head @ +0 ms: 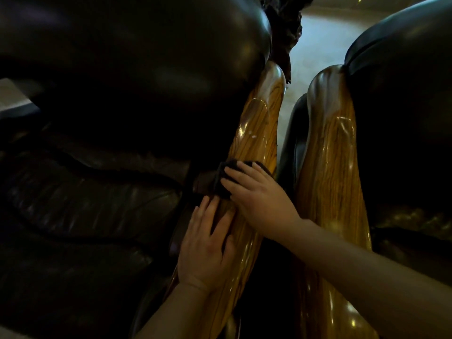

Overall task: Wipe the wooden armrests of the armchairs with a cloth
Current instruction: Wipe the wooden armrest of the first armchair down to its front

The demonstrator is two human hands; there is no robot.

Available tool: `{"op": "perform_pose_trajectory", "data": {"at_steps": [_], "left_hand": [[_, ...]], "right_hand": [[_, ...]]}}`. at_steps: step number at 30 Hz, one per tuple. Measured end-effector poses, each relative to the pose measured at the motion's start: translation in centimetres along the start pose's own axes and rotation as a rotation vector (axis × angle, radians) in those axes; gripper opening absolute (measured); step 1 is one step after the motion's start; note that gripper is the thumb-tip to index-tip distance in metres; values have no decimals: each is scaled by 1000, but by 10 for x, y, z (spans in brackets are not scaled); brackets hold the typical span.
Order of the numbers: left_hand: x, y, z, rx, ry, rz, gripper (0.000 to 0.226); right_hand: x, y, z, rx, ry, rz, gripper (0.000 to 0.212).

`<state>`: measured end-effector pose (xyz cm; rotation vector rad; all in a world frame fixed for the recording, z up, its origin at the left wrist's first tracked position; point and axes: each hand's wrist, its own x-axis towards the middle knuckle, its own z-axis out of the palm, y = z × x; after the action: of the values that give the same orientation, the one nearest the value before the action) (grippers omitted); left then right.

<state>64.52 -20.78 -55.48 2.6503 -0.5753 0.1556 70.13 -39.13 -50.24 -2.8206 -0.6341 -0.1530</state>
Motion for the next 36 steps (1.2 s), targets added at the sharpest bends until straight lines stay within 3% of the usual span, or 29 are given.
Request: {"op": "perform_pose_trajectory", "data": {"at_steps": [3, 6, 8, 12, 14, 17, 20, 24, 30, 32, 36], "left_hand": [[0, 0, -1, -1, 17, 0, 53], [-1, 2, -3, 1, 10, -14, 53], [0, 3, -4, -5, 4, -21, 53], [1, 3, -5, -25, 10, -17, 52], [1, 3, -5, -28, 11, -15, 53], [0, 4, -5, -33, 11, -23, 54], [0, 3, -4, -54, 19, -30, 55], [-1, 2, -4, -52, 23, -25, 54], [1, 3, -5, -22, -11, -35, 54], [0, 4, -6, -36, -8, -37, 54], [0, 3, -4, -44, 9, -31, 55]], "right_hand": [[-20, 13, 2, 5, 30, 21, 45], [16, 18, -1, 60, 97, 288, 47], [30, 14, 1, 90, 111, 370, 46], [-10, 15, 1, 92, 44, 128, 44], [-18, 24, -3, 144, 39, 117, 46], [14, 33, -8, 290, 122, 421, 50], [62, 46, -8, 265, 128, 543, 49], [86, 57, -11, 135, 69, 472, 46], [19, 46, -16, 0, -157, -42, 48], [37, 61, -21, -50, -184, -3, 53], [104, 94, -21, -41, -159, 296, 64]]}}
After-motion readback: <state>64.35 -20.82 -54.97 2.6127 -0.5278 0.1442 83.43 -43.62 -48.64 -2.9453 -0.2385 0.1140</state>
